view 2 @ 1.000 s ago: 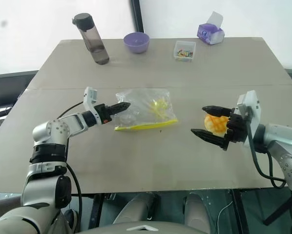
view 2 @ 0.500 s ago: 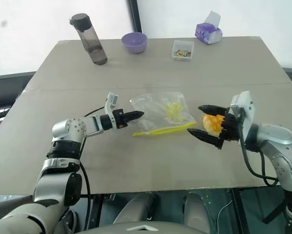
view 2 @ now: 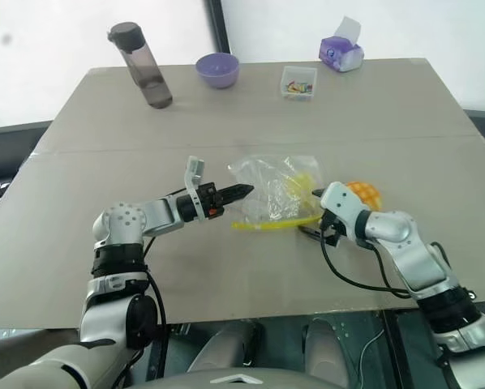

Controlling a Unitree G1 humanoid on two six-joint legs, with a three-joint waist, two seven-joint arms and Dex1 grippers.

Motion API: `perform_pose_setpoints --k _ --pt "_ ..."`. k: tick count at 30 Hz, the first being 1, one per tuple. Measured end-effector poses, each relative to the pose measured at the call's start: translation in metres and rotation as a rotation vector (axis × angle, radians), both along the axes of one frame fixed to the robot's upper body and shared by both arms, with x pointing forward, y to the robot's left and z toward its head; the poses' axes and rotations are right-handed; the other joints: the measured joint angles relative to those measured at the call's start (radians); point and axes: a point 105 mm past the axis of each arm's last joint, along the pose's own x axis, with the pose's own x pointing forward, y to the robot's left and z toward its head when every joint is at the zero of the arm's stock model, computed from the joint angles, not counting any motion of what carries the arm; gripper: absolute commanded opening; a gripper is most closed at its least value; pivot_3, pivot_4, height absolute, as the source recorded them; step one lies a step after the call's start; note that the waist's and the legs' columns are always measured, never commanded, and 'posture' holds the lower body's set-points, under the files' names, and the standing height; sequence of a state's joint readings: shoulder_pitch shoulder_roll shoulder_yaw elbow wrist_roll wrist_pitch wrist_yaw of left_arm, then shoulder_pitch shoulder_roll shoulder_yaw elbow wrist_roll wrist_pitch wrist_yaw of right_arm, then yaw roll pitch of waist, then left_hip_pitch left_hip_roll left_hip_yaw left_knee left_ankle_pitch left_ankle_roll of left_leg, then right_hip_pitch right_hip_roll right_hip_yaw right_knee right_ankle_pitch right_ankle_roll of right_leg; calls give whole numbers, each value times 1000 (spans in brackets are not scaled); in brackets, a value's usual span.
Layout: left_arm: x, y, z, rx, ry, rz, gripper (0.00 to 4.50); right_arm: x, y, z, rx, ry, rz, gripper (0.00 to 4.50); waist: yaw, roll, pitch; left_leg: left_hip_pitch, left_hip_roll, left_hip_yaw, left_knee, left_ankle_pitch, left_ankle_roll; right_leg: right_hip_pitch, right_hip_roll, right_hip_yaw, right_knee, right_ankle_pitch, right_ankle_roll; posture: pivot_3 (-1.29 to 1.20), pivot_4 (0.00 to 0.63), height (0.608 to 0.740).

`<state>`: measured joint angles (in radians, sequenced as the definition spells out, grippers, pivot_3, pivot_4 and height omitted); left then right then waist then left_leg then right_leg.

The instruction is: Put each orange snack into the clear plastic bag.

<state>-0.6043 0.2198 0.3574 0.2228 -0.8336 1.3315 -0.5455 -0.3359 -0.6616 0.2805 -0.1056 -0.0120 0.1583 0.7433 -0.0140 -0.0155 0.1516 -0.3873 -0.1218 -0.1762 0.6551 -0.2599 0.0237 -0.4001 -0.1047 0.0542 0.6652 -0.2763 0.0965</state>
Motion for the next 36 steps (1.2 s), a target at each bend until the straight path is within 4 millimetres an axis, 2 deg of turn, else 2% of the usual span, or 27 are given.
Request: perform_pose_setpoints --k 3,4,5,6,8,10,11,12,15,18,20,21,27,29,31,33,34,36 --pt "-5 1 -5 11 18 -1 0 7 0 0 -4 -31 -6 3663 0 0 0 1 0 0 0 0 0 1 0 0 0 0 0 0 150 740" --pt "-5 2 -7 17 24 4 0 7 0 -1 1 -28 -7 3108 1 0 0 1 0 0 0 0 0 1 0 0 0 0 0 0 150 740" --pt "-6 3 -9 23 28 7 0 8 0 -2 4 -25 -7 2785 1 0 0 1 0 0 0 0 0 1 0 0 0 0 0 0 150 740" --pt "-6 5 -11 29 34 11 0 8 1 -3 5 -23 -7 2144 0 0 0 1 0 0 0 0 0 1 0 0 0 0 0 0 150 740" --pt "-7 6 -12 41 34 11 0 8 0 -3 6 -24 -9 1292 0 0 0 1 0 0 0 0 0 1 0 0 0 0 0 0 150 740" --pt "-7 6 -15 101 7 12 0 9 1 -1 26 -28 -15 657 0 0 0 1 0 0 0 0 0 1 0 0 0 0 0 0 150 740" --pt "-6 6 -17 125 -11 16 0 10 2 1 35 -28 -17 203 0 0 0 1 0 0 0 0 0 1 0 0 0 0 0 0 150 740" --pt "-5 6 -17 141 -34 21 0 11 3 3 43 -32 -18 39 0 0 0 2 0 0 0 0 0 1 0 0 0 0 0 0 150 740" --pt "-1 12 -17 170 -101 54 0 12 5 10 66 -43 -21 39 -1 0 0 2 0 0 0 0 0 1 1 0 0 0 0 0 150 740" --pt "-2 19 -12 188 -178 52 615 12 9 14 80 -49 -15 0 -1 0 0 1 0 0 -1 0 0 1 0 0 -1 0 0 0 150 740" --pt "1 23 -2 198 -256 83 1414 14 7 16 82 -49 -27 0 0 0 0 1 0 0 -1 0 0 1 0 0 -1 0 0 0 150 740" --pt "5 27 2 200 -284 118 1994 15 7 18 81 -55 -27 0 1 0 0 1 0 0 -1 0 0 1 0 0 -1 0 0 0 150 740" --pt "20 52 18 305 -431 278 1994 23 11 31 88 -78 -36 0 -1 0 0 1 0 0 -2 0 0 0 0 0 -1 0 0 0 150 740" --pt "23 59 37 342 -538 349 1994 30 12 34 94 -72 -50 0 -2 0 0 -1 0 0 -2 0 0 -2 0 0 -1 0 0 0 150 740" --pt "21 67 77 508 -814 447 1994 44 20 45 115 -63 -67 0 -7 -1 1 -5 1 2 -1 1 -1 -6 0 1 0 0 -1 0 150 740" --pt "10 58 106 653 -1066 442 1994 53 25 57 125 -70 -75 0 -6 0 0 -6 1 2 -2 1 -1 -7 0 1 -1 1 -1 0 150 740" --pt "2 52 112 733 -1180 410 1994 57 28 63 133 -71 -76 0 -6 0 0 -6 1 2 -3 1 -1 -7 0 1 -2 1 -1 0 150 740" --pt "-7 36 102 822 -1292 314 1994 62 30 67 138 -67 -83 0 -1 1 0 -6 0 2 -4 1 -1 -7 0 1 -3 0 -1 0 150 740"
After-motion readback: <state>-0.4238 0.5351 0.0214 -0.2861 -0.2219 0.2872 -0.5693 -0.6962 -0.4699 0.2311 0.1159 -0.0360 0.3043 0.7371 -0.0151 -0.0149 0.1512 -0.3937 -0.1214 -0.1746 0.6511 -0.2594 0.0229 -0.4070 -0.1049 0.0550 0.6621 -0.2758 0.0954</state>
